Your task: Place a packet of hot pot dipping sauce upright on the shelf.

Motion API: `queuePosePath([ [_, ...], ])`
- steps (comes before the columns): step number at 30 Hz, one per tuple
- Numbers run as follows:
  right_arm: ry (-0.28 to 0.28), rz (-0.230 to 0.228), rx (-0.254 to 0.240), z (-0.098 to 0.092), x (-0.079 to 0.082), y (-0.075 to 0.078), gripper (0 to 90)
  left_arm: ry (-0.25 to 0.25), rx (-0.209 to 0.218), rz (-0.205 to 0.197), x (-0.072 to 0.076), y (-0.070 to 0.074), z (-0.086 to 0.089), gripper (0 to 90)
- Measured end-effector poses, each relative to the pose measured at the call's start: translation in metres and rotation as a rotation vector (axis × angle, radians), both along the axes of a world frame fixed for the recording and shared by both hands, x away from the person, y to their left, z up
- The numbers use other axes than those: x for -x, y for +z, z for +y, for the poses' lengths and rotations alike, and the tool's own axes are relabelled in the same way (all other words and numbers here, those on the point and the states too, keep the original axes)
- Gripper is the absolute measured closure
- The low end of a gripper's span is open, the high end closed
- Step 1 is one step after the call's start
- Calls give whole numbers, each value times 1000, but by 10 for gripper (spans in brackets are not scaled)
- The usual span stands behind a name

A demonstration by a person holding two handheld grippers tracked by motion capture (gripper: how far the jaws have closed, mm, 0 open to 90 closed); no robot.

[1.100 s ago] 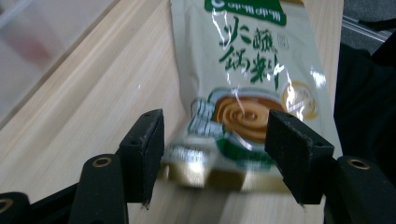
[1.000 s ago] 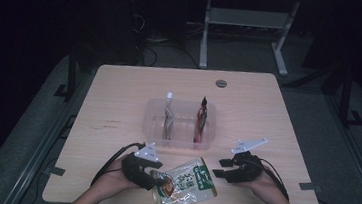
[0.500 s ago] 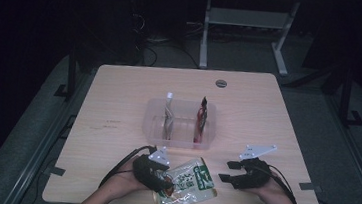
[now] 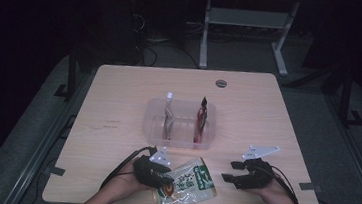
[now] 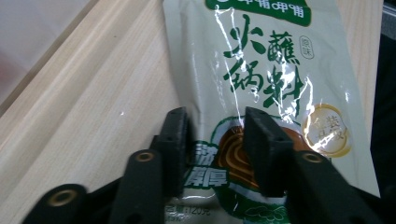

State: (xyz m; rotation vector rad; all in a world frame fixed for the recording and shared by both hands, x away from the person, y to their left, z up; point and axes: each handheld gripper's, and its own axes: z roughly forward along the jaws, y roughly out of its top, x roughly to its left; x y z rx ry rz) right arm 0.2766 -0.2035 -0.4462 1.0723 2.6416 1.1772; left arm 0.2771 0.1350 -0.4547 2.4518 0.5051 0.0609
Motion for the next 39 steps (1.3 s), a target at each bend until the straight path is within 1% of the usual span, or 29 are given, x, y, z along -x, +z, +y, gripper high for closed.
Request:
queuePosePath([
  [2, 1, -2, -15, -1, -1, -1, 384, 7, 12, 9, -1, 0, 0, 678],
  [3, -4, 3, -17, -2, 0, 0, 384, 4, 14, 16, -1, 0, 0, 708],
  [6, -1, 0, -16, -3, -1, -2, 384, -13, 18, 22, -2, -1, 0, 803],
  [7, -5, 6, -15, -3, -1, -1, 384, -17, 22, 25, -2, -1, 0, 834],
  [9, -9, 13, -16, -3, -2, -1, 385, -28, 24, 28, -3, -1, 1, 864],
  [11, -10, 10, -16, -4, -2, -1, 384, -31, 34, 43, -4, 0, 2, 881],
  [12, -8, 2, -17, -5, -2, -2, 384, -24, 45, 49, -4, 0, 2, 889],
  [14, -12, 2, -23, -5, -2, -1, 384, -27, 61, 57, -6, 1, 4, 896],
  [15, -12, -3, -24, -6, -2, -1, 384, -29, 72, 67, -7, 2, 5, 897],
  [16, -14, -6, -24, -7, -2, -1, 382, -24, 93, 84, -7, 3, 7, 898],
  [17, -18, -9, -33, -8, -2, -1, 381, -26, 103, 87, -8, 4, 8, 898],
  [21, -21, -2, -56, -10, -2, 1, 372, -36, 163, 110, -9, 10, 15, 899],
  [22, -23, -2, -59, -10, -2, 1, 371, -37, 175, 111, -9, 11, 17, 899],
  [23, -21, -8, -61, -11, -2, 1, 370, -38, 179, 111, -8, 13, 18, 899],
  [26, -17, -8, -83, -11, -2, 3, 359, -38, 200, 99, -7, 18, 22, 900],
  [27, -23, -10, -90, -11, -1, 4, 356, -39, 210, 98, -7, 20, 23, 900],
  [28, -18, -14, -100, -11, -2, 5, 360, -34, 223, 100, -6, 21, 24, 900],
  [29, -9, -17, -115, -11, -2, 5, 361, -35, 225, 96, -6, 22, 25, 900],
  [30, -6, -17, -120, -11, -2, 6, 357, -41, 226, 88, -7, 24, 27, 900],
  [34, 11, -15, -151, -10, -2, 7, 330, -45, 253, 75, -6, 30, 32, 900],
  [38, 29, 5, -175, -8, -1, 8, 304, -57, 267, 59, -4, 37, 34, 900],
  [39, 36, 5, -179, -6, -2, 8, 303, -55, 279, 57, -3, 38, 34, 900],
])
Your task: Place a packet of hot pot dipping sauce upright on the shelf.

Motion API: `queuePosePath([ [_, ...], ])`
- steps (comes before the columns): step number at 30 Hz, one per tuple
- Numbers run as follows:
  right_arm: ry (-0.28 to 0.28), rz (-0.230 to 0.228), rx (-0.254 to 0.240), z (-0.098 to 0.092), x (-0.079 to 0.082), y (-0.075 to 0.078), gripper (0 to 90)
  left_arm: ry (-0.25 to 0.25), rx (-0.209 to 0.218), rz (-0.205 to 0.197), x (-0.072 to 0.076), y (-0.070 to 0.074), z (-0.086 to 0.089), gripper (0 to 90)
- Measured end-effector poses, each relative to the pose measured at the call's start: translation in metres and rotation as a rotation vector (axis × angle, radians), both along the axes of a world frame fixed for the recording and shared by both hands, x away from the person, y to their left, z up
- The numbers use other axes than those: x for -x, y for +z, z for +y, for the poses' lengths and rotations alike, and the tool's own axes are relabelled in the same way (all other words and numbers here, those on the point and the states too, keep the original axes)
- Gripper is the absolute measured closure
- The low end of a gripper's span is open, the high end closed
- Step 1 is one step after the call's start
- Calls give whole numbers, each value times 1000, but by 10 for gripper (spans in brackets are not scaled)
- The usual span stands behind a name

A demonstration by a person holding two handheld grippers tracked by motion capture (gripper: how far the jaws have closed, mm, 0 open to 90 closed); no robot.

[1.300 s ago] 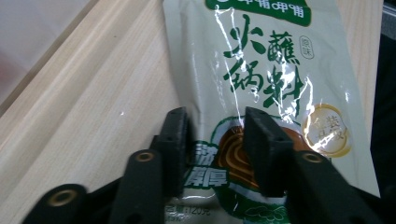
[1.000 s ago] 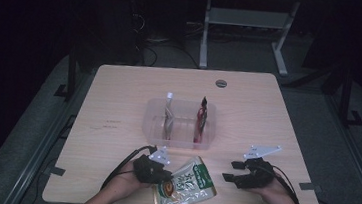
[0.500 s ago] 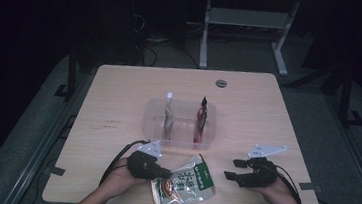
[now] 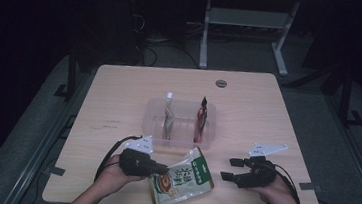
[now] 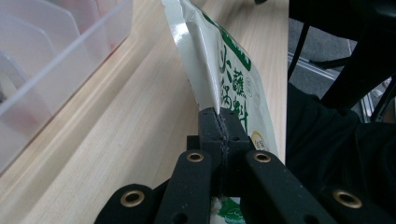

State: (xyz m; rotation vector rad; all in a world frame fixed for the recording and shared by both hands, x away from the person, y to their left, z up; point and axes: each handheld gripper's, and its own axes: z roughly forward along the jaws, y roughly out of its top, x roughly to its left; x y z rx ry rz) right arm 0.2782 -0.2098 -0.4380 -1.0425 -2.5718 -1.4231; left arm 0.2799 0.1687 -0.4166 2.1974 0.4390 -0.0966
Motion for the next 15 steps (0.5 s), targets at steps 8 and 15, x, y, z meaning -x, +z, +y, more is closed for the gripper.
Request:
queuePosePath([
  [8, 66, 13, -29, 15, -4, 1, 289, -7, 5, -16, 1, 8, 5, 900],
  [15, 133, -4, -74, 36, -14, 9, 280, 24, 39, -36, 0, 19, 19, 900],
])
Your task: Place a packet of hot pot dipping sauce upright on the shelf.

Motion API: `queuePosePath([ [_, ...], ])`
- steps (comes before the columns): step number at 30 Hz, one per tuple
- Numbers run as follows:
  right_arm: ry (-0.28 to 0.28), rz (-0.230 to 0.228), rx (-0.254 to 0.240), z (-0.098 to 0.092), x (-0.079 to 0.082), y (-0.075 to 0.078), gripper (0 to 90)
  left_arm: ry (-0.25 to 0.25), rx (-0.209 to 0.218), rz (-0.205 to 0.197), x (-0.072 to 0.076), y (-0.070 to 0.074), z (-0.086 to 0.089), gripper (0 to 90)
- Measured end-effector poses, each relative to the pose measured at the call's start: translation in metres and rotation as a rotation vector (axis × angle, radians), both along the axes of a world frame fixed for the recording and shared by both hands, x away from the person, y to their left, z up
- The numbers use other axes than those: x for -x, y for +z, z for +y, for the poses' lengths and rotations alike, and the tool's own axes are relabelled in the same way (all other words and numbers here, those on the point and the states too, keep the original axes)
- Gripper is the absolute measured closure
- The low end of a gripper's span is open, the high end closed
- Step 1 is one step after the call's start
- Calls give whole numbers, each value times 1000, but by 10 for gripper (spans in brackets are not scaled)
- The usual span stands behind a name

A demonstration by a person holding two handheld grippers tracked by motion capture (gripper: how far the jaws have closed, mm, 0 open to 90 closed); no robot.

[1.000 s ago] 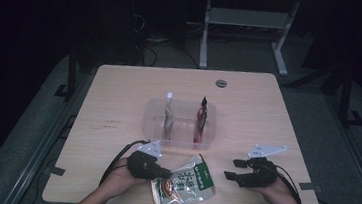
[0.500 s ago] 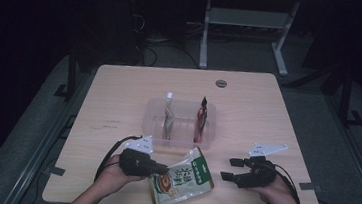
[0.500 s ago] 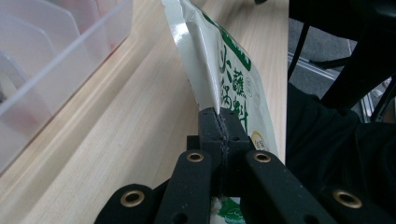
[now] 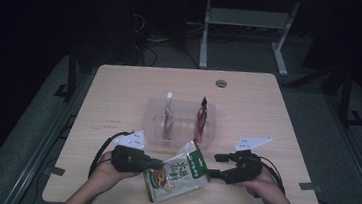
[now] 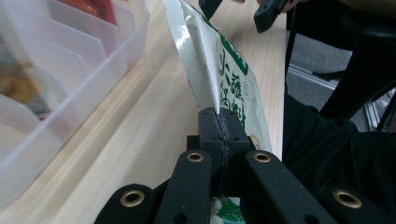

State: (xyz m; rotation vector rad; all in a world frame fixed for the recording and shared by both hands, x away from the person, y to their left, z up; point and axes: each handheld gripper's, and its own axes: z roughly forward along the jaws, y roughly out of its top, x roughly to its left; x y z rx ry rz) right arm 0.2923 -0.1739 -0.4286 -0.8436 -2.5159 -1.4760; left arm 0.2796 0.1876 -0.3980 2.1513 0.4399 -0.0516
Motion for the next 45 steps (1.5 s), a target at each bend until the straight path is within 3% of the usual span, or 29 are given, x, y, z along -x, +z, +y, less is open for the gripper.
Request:
queuePosePath([
  [10, 122, 3, -71, 29, -11, 6, 285, -4, 41, -30, 2, 10, 10, 900],
  [13, 166, 3, -96, 40, -15, 7, 332, -6, 55, -33, 3, 11, 10, 900],
  [15, 192, 0, -87, 45, -17, 7, 399, -3, 58, -37, 3, 12, 11, 900],
  [22, 201, -22, -100, 48, -15, 10, 623, 15, 61, -44, 1, 12, 16, 900],
  [33, 251, -39, -127, 49, -11, 14, 872, 48, 69, -56, -5, 8, 18, 899],
  [41, 299, 1, -200, 51, -8, 18, 896, 67, 72, -46, -12, 1, 17, 894],
  [45, 306, -29, -213, 54, -5, 23, 899, 77, 75, -40, -15, -3, 13, 868],
])
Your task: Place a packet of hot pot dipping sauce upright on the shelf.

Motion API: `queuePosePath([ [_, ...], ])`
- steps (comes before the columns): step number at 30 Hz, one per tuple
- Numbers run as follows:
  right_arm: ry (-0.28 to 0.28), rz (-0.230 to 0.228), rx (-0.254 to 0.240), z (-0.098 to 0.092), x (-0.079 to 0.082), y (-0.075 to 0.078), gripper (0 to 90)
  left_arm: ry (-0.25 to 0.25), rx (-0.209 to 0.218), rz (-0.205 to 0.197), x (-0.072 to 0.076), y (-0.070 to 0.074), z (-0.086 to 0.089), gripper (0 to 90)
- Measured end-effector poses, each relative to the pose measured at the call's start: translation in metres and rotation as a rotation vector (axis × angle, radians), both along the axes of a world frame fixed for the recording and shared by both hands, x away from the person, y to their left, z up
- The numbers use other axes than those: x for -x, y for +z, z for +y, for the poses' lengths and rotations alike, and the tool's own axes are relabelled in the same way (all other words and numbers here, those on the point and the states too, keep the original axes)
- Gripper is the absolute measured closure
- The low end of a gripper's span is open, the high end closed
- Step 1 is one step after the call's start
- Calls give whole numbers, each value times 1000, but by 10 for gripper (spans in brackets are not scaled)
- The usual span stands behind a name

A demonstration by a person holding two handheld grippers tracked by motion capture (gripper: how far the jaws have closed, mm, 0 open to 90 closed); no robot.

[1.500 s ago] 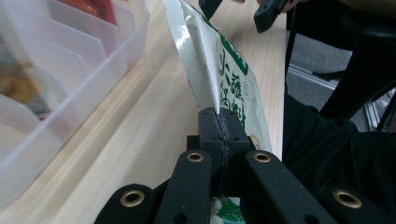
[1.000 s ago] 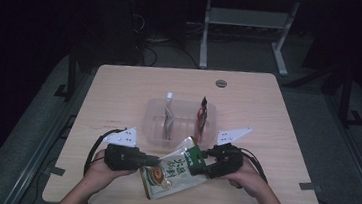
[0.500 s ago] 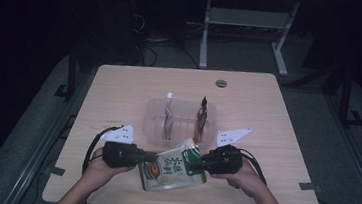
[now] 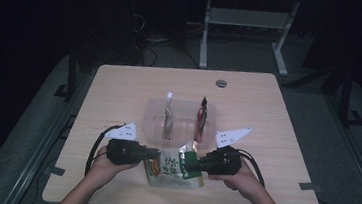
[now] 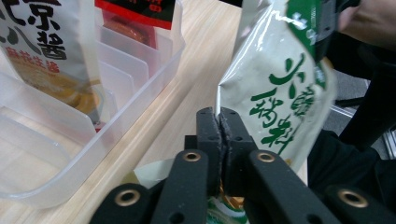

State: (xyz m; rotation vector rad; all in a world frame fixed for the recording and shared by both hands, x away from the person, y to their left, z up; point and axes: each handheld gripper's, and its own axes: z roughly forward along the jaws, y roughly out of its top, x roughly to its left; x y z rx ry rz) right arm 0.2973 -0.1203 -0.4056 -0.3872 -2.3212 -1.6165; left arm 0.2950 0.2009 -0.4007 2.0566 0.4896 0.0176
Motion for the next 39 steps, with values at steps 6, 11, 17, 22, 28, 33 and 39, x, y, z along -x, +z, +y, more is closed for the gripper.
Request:
queuePosePath([
  [6, -8, -22, -27, -1, 2, 4, 900, 45, -8, -16, 0, 0, 1, 655],
  [11, -13, -47, -48, -2, 6, 12, 900, 68, -32, -21, 4, -5, 5, 488],
  [17, -46, -84, -79, -8, 7, 23, 900, 58, -55, -13, 4, -9, 5, 374],
  [22, -87, -121, -96, -12, 7, 33, 900, 41, -76, -1, 4, -14, 4, 280],
  [28, -110, -162, -92, -10, 4, 44, 900, 31, -118, -27, 6, -17, 1, 224],
  [33, -133, -187, -103, -8, -2, 54, 900, 29, -135, -36, 7, -18, 1, 223],
  [39, -152, -215, -108, -7, -15, 65, 900, 36, -136, -35, 7, -19, 1, 214],
])
